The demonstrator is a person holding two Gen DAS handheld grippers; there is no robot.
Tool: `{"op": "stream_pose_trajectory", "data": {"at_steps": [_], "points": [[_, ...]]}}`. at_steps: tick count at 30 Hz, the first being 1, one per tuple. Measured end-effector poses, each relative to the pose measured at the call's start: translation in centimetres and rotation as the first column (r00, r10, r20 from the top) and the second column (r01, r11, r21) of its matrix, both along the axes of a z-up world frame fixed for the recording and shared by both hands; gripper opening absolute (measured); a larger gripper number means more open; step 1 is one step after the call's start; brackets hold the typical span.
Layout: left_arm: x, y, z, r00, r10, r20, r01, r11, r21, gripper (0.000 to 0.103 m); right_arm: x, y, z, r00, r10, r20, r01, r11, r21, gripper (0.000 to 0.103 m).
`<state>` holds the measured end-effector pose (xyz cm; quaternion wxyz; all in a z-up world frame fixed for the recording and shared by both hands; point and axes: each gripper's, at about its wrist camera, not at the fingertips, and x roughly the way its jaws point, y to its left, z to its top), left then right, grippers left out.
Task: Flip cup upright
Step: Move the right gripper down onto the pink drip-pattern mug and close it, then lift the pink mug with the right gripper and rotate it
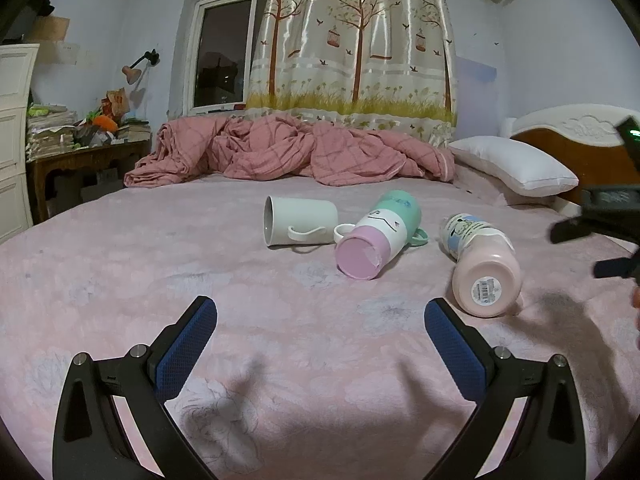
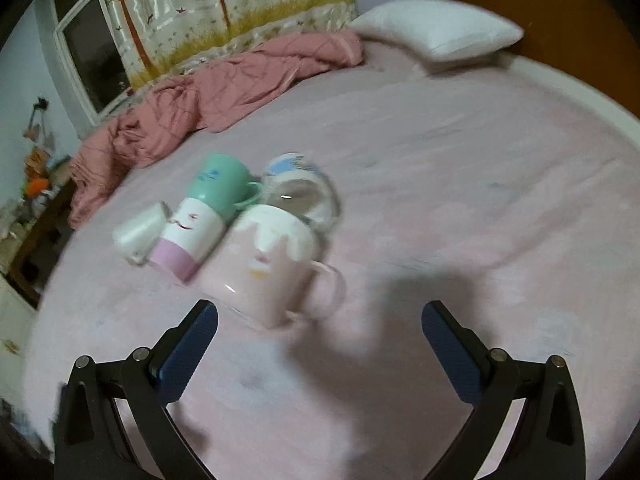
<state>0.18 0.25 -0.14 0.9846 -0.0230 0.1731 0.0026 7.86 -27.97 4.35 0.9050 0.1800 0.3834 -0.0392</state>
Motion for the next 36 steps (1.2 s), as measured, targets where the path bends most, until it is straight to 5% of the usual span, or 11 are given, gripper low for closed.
{"op": "stream_pose_trajectory", "data": {"at_steps": [6, 17, 20, 27, 36], "points": [[0.5, 0.3, -0.3, 1.000, -0.002, -0.017, 0.002, 1.000, -0.017, 0.103, 5.6, 1.4, -2.3, 0.994, 0.015, -0.112, 0.001, 0.989, 0.147, 0.103], [0.5, -0.1, -0.3, 1.000, 0.003, -0.010, -0.003, 1.000, -0.017, 0.103, 11.3, 3.2, -7.5, 0.971, 0.036, -0.236, 0.032, 0.959, 0.281, 0.103], [0.5, -0.1, -0.3, 1.000, 0.002, -0.011, -0.003, 1.000, -0.017, 0.103, 11.5, 3.5, -7.7, 0.974, 0.066, -0.215, 0.002, 0.955, 0.298, 0.091], [0.5, -0.1, -0.3, 1.000, 0.003, -0.011, -0.003, 1.000, -0.017, 0.103, 10.3, 3.8, -5.0, 0.975, 0.104, -0.194, -0.061, 0.975, 0.213, 0.090], [0.5, -0.1, -0.4, 1.000, 0.003, -0.010, -0.003, 1.000, -0.016, 0.103, 3.4, 5.1, -0.6, 0.948, 0.281, -0.147, -0.269, 0.959, 0.095, 0.090]]}}
